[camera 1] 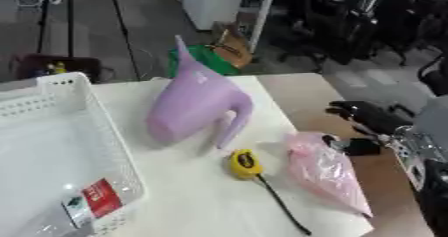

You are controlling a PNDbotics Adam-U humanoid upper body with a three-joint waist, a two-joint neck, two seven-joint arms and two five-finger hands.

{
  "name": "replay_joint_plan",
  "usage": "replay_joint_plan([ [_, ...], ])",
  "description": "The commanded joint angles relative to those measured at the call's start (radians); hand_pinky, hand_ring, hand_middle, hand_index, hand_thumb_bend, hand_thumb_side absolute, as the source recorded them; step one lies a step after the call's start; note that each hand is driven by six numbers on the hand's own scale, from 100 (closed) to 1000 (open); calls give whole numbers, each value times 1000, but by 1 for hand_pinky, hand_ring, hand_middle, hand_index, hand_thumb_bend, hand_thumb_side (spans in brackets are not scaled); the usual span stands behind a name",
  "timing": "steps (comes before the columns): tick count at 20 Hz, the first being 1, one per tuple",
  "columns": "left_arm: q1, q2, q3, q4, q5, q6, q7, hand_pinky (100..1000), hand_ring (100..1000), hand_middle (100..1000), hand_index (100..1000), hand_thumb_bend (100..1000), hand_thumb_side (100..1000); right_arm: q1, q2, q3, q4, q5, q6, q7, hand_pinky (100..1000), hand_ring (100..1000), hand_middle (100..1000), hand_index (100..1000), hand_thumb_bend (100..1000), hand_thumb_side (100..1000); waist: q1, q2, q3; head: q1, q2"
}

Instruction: Pick up objects on the table and place them in the box.

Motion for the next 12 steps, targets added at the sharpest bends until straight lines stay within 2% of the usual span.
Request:
replay_joint_plan([
  [1,-13,-3,-4,-18,2,-1,-2,915,956,881,779,100,1000,-15,-30,-6,15,-22,-19,16,1000,1000,1000,1000,279,934,1,-15,0,-3,-14],
  [12,-13,-4,-5,-18,3,-1,-3,916,957,881,779,100,1000,-25,-24,-2,66,-91,-70,101,987,1000,1000,1000,261,959,1,-15,4,-6,-16],
])
